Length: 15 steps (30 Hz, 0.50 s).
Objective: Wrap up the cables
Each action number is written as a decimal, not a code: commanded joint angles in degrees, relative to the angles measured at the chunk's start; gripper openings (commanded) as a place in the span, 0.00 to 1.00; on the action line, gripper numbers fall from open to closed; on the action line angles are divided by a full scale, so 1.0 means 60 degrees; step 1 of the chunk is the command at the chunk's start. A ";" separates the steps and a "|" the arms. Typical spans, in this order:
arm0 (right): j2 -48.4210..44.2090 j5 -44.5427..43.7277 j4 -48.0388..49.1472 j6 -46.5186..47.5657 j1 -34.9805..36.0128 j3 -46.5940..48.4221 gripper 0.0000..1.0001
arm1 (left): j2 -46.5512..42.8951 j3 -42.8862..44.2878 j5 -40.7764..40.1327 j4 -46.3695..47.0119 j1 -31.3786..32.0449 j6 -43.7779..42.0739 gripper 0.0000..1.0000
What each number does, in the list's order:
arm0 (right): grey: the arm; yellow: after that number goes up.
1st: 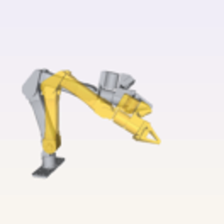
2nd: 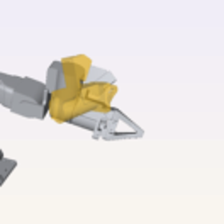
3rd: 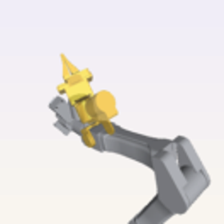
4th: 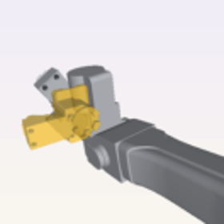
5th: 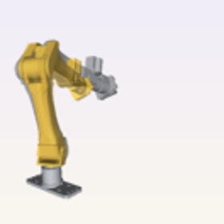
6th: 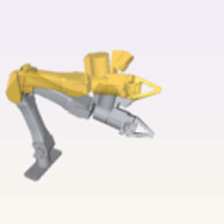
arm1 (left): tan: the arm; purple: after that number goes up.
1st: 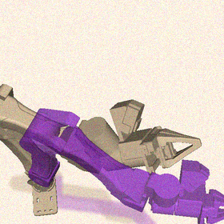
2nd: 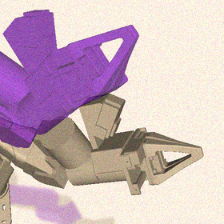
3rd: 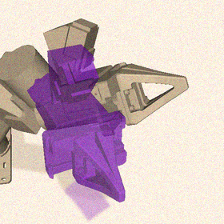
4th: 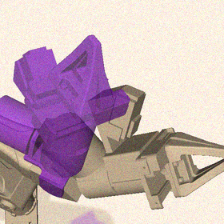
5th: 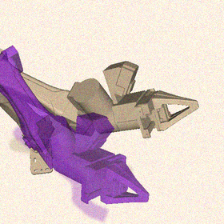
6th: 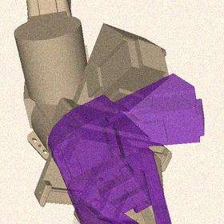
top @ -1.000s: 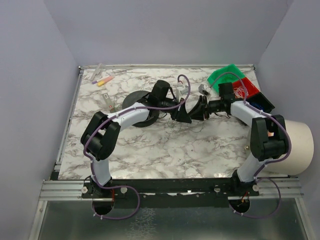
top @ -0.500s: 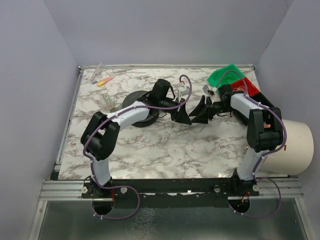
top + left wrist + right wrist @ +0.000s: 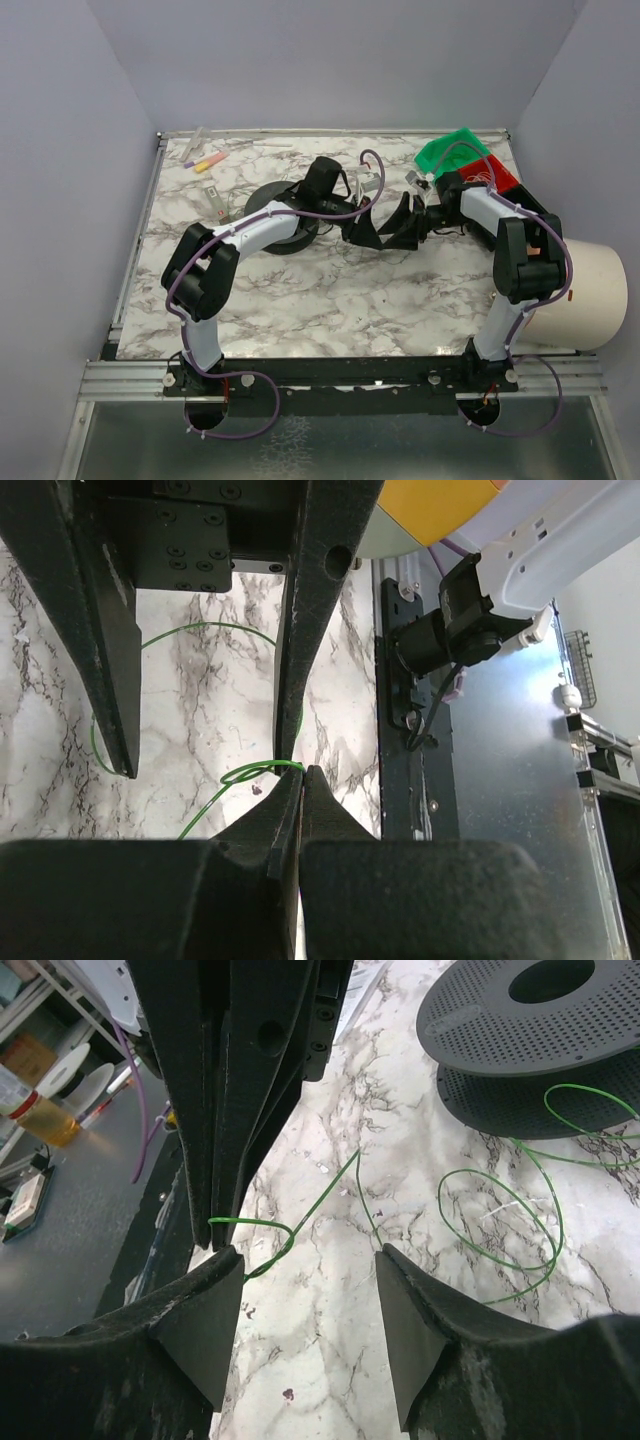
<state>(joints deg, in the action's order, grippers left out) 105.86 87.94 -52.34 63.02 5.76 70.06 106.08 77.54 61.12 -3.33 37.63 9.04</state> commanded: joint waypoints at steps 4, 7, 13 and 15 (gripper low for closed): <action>0.0132 0.0881 0.0946 -0.1130 0.0310 -0.0173 0.64 | -0.0125 0.0275 0.0043 -0.0210 0.0013 -0.0334 0.00; 0.0193 0.0846 0.1257 -0.1348 0.0343 -0.0253 0.73 | -0.0111 0.0247 0.0130 -0.0205 0.0041 -0.0332 0.00; 0.0456 0.1292 0.2187 -0.2373 0.0336 -0.0440 0.80 | -0.0046 0.0317 0.0392 -0.0162 0.0056 -0.0290 0.00; 0.0538 0.1335 0.2109 -0.2370 0.0371 -0.0379 0.80 | -0.0019 0.0346 0.0398 -0.0163 0.0082 -0.0266 0.00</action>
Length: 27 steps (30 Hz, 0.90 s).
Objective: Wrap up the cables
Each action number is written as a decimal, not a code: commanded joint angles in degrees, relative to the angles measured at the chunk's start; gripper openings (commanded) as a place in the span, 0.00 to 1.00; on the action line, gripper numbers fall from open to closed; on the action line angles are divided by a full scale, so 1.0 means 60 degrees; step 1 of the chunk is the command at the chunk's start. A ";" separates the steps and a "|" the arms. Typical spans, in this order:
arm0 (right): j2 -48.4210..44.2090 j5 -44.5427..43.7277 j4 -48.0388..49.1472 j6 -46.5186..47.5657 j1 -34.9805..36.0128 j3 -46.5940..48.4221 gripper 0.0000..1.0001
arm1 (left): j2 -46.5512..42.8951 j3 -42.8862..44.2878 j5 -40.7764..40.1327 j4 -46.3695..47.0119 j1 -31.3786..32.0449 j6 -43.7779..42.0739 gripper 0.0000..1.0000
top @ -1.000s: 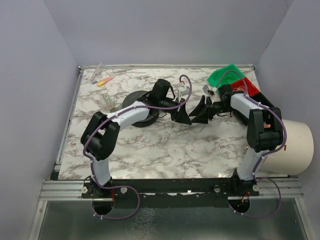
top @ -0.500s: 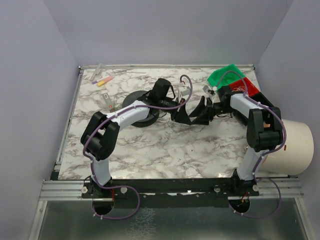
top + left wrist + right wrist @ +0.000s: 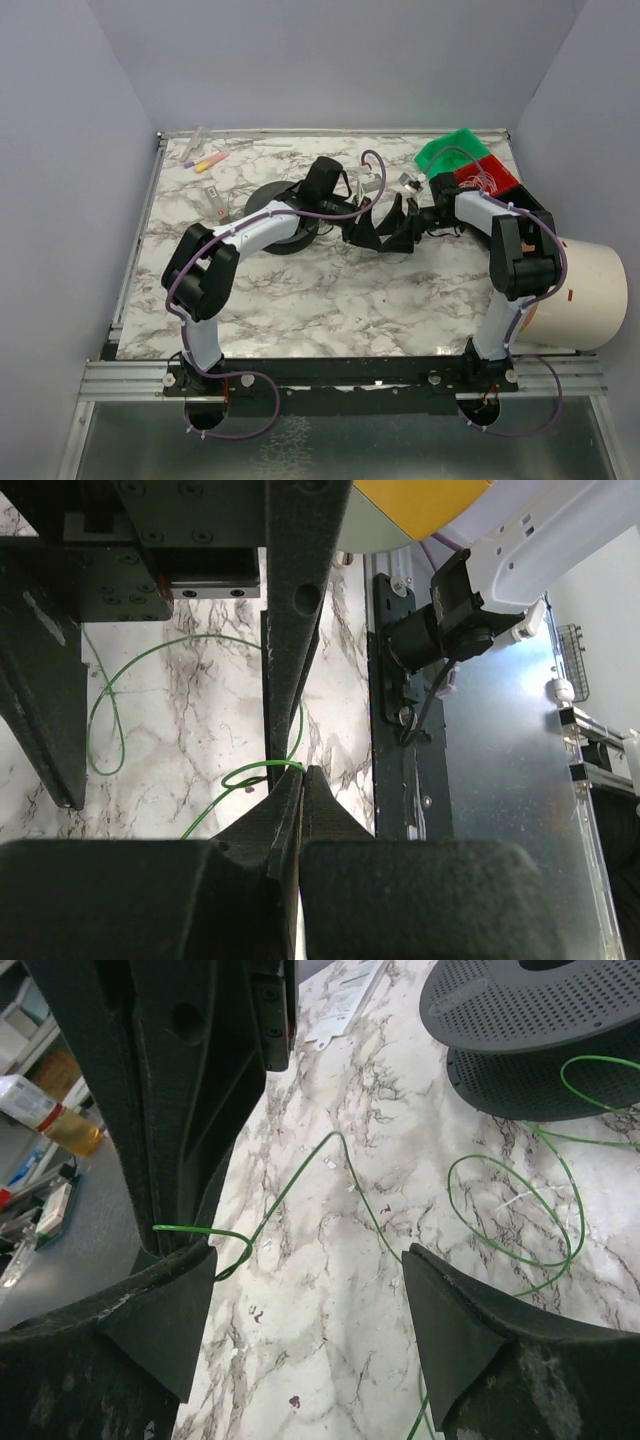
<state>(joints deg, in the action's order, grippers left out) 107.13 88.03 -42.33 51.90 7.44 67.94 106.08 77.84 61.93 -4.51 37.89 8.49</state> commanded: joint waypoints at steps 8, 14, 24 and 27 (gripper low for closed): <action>0.0199 0.1023 0.0551 -0.0508 0.0294 0.0077 0.80 | 0.0073 0.0355 0.0276 0.0036 0.0192 -0.0115 0.00; 0.0126 -0.0038 0.3529 -0.3568 0.0334 -0.0546 0.77 | 0.0103 0.0414 0.0412 0.0038 0.0362 0.0004 0.00; -0.0499 -0.4219 0.8036 -0.7204 0.0303 -0.2028 0.74 | -0.0272 0.0384 0.0467 0.0035 0.0366 0.0115 0.00; -0.0405 -0.4632 0.7879 -0.7281 0.0289 -0.1912 0.74 | -0.0424 0.0434 0.0391 0.0034 0.0272 0.0177 0.00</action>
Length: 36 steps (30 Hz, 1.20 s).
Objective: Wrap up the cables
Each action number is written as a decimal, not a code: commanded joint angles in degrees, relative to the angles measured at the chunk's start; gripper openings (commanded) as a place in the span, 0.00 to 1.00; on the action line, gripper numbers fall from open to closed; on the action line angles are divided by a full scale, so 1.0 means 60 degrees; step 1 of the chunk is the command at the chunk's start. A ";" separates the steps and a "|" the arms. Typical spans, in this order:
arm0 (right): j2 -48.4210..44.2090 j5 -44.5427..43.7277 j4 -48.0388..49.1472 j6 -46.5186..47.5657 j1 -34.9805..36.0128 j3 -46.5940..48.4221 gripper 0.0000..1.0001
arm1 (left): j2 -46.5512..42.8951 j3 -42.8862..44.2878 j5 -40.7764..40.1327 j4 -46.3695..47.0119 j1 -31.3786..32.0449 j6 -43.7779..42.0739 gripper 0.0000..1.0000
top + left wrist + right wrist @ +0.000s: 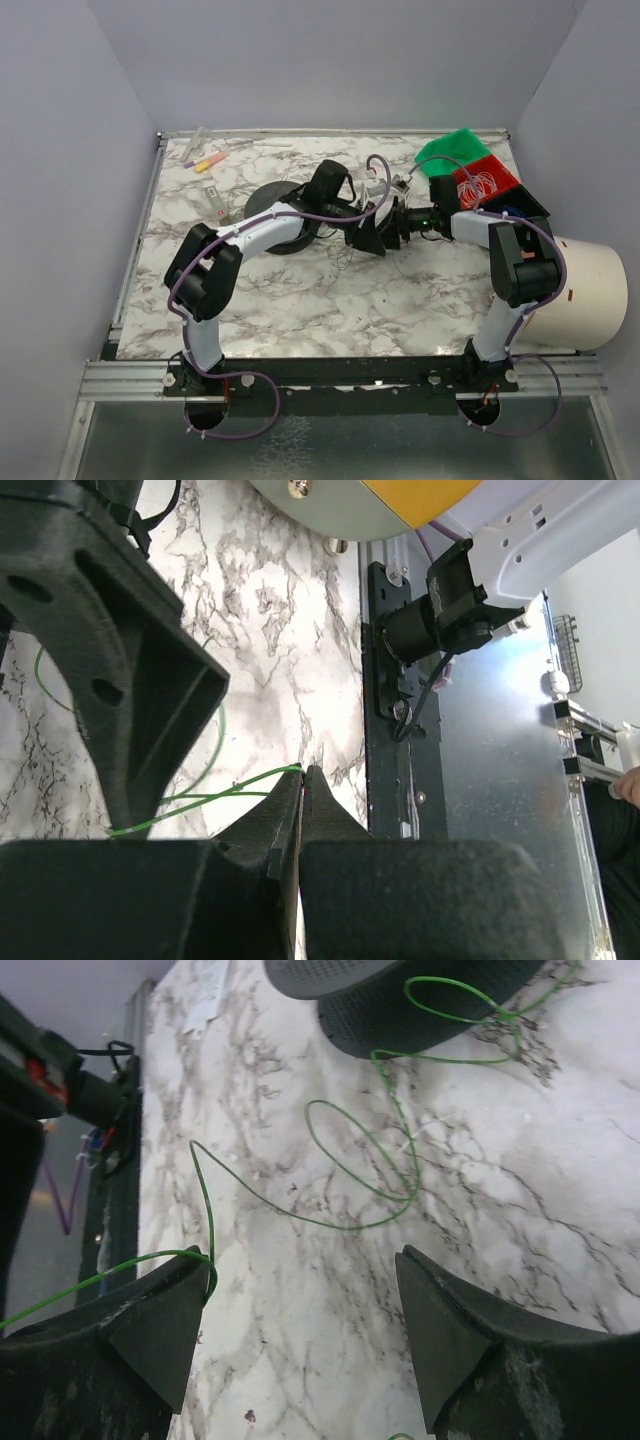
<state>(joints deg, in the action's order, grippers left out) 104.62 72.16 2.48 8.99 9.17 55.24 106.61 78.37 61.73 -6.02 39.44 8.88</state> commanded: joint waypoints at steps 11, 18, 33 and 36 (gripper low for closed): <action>0.0088 -0.2620 -0.0109 -0.0396 -0.0001 0.0506 0.73 | -0.0923 0.1010 0.0119 0.0279 -0.0490 0.0601 0.00; 0.0304 -0.2507 -0.0395 -0.0430 -0.0002 0.0686 0.73 | -0.1215 0.1747 0.0102 -0.0119 -0.0860 0.0728 0.00; 0.0437 -0.2307 -0.0786 -0.0328 0.0001 0.0827 0.71 | -0.1714 0.3537 -0.0579 -0.0016 -0.2120 0.2095 0.00; 0.0392 -0.2272 -0.0735 -0.0299 0.0009 0.0794 0.71 | -0.1834 0.3243 -0.1007 -0.0007 -0.2117 0.1943 0.01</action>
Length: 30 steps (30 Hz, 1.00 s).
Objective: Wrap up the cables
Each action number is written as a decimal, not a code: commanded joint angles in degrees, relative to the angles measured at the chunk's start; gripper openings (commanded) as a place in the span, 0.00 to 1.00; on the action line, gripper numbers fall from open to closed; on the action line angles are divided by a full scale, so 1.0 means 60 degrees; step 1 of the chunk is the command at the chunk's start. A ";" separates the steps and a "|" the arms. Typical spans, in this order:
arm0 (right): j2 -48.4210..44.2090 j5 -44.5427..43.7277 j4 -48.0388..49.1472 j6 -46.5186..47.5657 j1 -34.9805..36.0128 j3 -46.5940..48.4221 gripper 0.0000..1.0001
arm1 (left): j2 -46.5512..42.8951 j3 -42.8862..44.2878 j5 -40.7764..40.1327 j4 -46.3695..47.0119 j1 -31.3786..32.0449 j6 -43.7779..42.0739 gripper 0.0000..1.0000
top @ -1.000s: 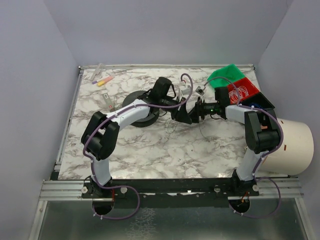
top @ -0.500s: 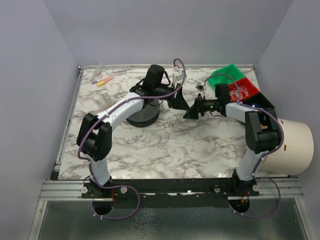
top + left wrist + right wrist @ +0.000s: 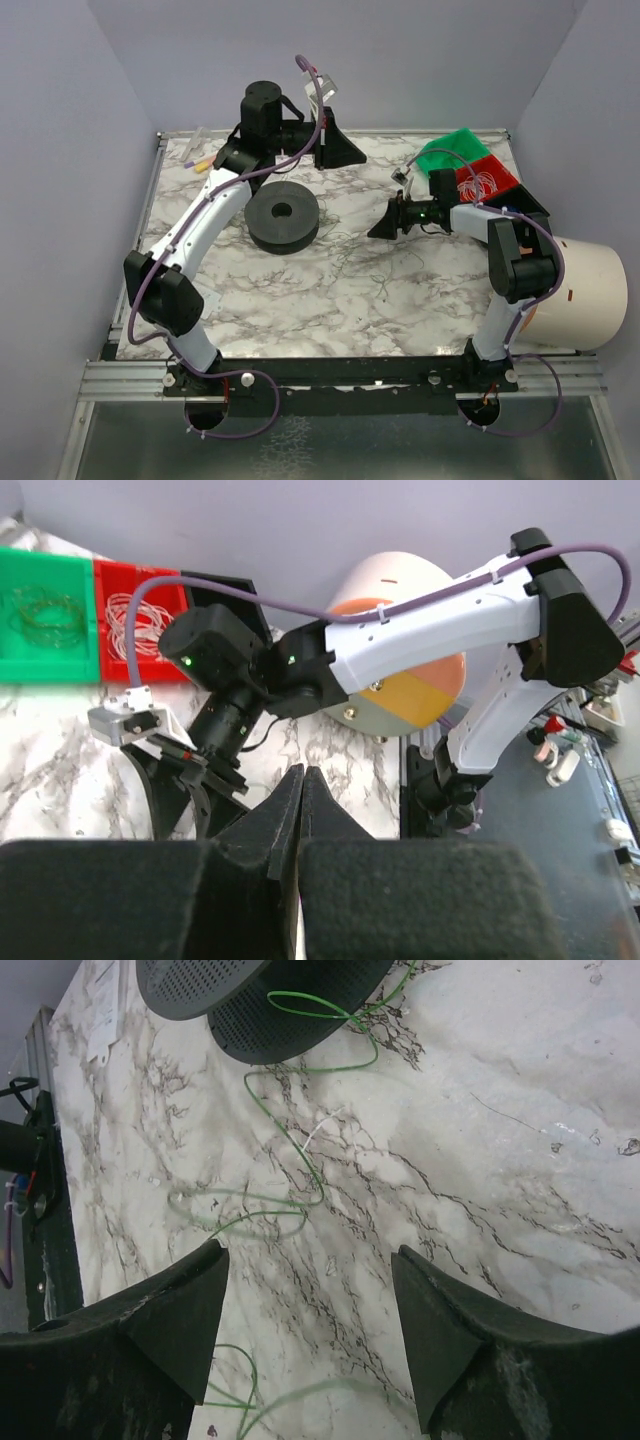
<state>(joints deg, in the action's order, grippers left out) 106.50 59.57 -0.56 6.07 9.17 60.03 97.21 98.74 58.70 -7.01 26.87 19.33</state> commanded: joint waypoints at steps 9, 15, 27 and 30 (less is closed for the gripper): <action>-0.0363 -0.0089 -0.1129 0.1171 -0.0017 0.0315 0.71 | -0.0586 -0.2812 -0.2876 -0.0982 0.0432 -0.3015 0.70; -0.1965 -0.0411 -0.2455 0.2595 -0.0518 0.0851 0.80 | -0.0951 -0.3689 -0.3779 -0.2175 0.1375 -0.6370 0.89; -0.4823 -0.0179 -1.0077 0.9243 -0.1711 0.1689 0.80 | -0.0554 -0.4832 -0.5526 -0.2642 0.3198 -0.8469 0.90; -0.5614 0.0353 -1.0273 0.9899 -0.1697 0.1027 0.80 | -0.0232 -0.5108 -0.5656 -0.2270 0.3270 -0.8367 0.88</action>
<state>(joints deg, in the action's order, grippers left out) 77.58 57.87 -49.36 52.60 -1.43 70.61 93.95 70.48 28.29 -21.43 45.71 -27.38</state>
